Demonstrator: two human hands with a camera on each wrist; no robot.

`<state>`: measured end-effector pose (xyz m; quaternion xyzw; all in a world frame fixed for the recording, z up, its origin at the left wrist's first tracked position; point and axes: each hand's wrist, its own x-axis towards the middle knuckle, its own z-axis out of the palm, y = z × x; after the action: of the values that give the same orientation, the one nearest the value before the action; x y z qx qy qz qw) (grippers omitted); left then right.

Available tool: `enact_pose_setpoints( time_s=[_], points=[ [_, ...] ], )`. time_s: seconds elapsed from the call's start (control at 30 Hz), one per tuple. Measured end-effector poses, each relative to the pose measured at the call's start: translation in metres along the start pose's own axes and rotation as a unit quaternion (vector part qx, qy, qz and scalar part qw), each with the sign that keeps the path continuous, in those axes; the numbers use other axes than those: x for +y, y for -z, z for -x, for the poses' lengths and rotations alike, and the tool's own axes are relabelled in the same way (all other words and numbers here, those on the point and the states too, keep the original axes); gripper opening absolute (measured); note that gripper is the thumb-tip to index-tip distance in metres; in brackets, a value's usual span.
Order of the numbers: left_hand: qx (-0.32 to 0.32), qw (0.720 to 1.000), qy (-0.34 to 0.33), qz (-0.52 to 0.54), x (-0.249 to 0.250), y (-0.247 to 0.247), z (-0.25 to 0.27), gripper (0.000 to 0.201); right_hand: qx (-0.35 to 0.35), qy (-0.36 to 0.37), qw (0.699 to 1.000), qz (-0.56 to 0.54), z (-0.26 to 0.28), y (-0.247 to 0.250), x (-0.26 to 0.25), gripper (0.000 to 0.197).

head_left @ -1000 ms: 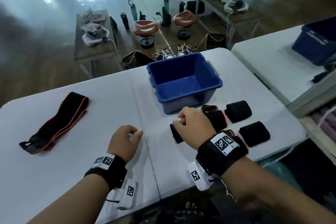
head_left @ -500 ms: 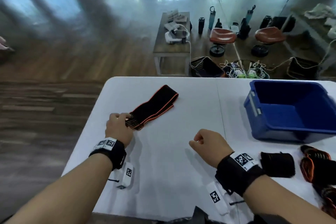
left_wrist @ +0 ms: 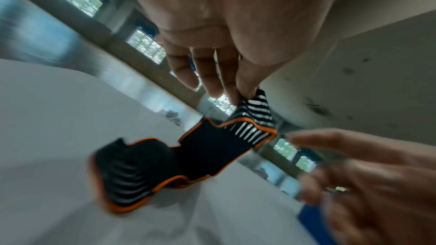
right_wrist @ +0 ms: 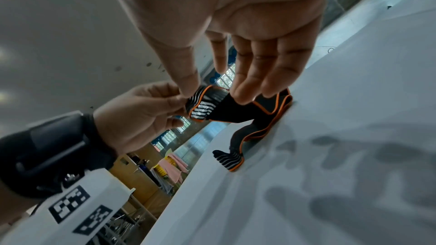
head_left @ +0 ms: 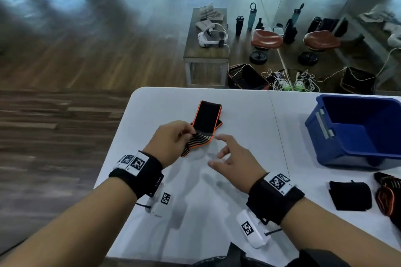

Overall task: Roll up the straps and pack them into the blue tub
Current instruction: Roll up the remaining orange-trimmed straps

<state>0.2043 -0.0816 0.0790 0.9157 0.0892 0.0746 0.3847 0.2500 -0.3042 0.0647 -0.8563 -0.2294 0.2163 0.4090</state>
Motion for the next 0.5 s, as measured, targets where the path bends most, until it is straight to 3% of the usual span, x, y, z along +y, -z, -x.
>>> enact_pose_setpoints(
  time_s=[0.1, 0.2, 0.27, 0.4, 0.5],
  points=[
    [-0.057, 0.996, -0.006, 0.074, 0.017, -0.001, -0.003, 0.018, 0.044, 0.013, 0.999, -0.027, -0.011, -0.008, -0.012, 0.049],
    [-0.061, 0.993, -0.006, 0.103, 0.022, -0.003, -0.006, 0.016, 0.092, 0.008, 0.995, -0.042, -0.019, -0.012, -0.015, 0.008],
    [-0.042, 0.989, 0.031, 0.140, 0.015, -0.002, -0.008, 0.014, 0.111, -0.012, 0.992, -0.063, -0.019, -0.009, -0.012, 0.011],
    [-0.003, 0.995, 0.101, 0.016, -0.034, -0.004, -0.014, 0.006, 0.137, -0.066, 0.985, -0.087, -0.011, 0.002, 0.002, 0.012],
    [-0.064, 0.981, 0.159, -0.089, -0.070, -0.012, -0.010, 0.026, 0.158, -0.096, 0.978, -0.100, -0.004, 0.011, 0.011, 0.011]
  ],
)
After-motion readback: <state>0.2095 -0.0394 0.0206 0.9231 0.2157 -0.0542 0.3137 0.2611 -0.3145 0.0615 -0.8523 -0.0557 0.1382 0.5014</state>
